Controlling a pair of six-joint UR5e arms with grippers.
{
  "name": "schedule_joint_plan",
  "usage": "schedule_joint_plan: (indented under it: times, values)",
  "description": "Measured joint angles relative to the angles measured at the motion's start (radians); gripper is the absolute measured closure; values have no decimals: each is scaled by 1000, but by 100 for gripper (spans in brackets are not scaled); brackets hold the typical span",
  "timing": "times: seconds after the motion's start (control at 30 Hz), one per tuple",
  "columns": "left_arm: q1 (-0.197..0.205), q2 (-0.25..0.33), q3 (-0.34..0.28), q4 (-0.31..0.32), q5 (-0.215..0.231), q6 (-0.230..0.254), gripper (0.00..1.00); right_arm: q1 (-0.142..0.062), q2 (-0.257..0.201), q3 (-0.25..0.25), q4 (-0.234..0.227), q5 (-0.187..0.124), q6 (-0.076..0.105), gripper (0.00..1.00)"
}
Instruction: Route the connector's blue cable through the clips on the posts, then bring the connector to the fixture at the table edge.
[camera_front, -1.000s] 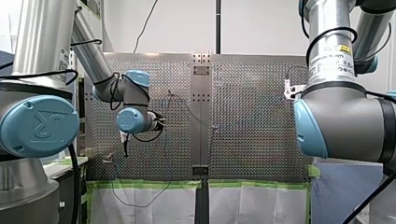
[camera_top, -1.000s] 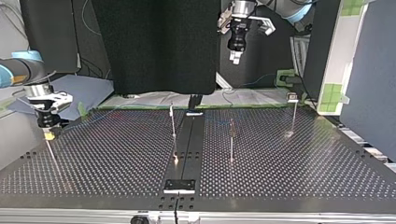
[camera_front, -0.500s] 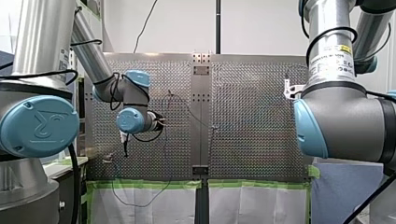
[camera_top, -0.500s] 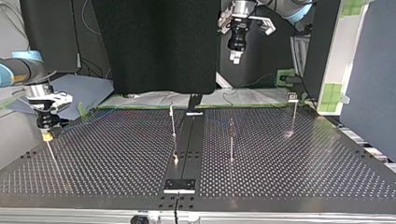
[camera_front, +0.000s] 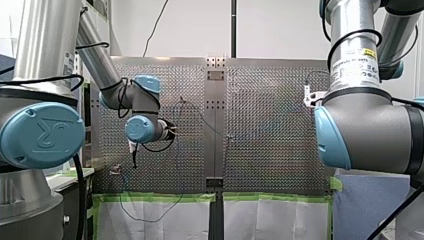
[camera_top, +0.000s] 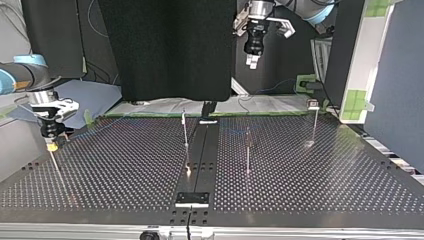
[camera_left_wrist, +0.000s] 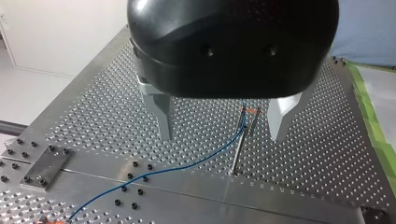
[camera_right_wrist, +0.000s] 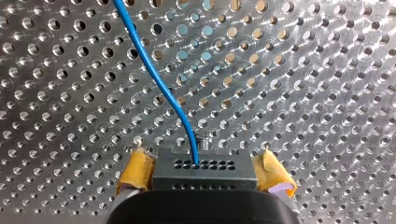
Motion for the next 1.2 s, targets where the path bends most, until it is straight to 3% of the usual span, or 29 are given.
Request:
schedule_joint_plan:
  times: [0.8,1.2]
  values:
    - [4,-1,0,-3,0,0,0,-2,0,0,9,10,1,2]
    - [4,-1,0,-5,-1,2,0,-2,1,0,2,34,5,2]
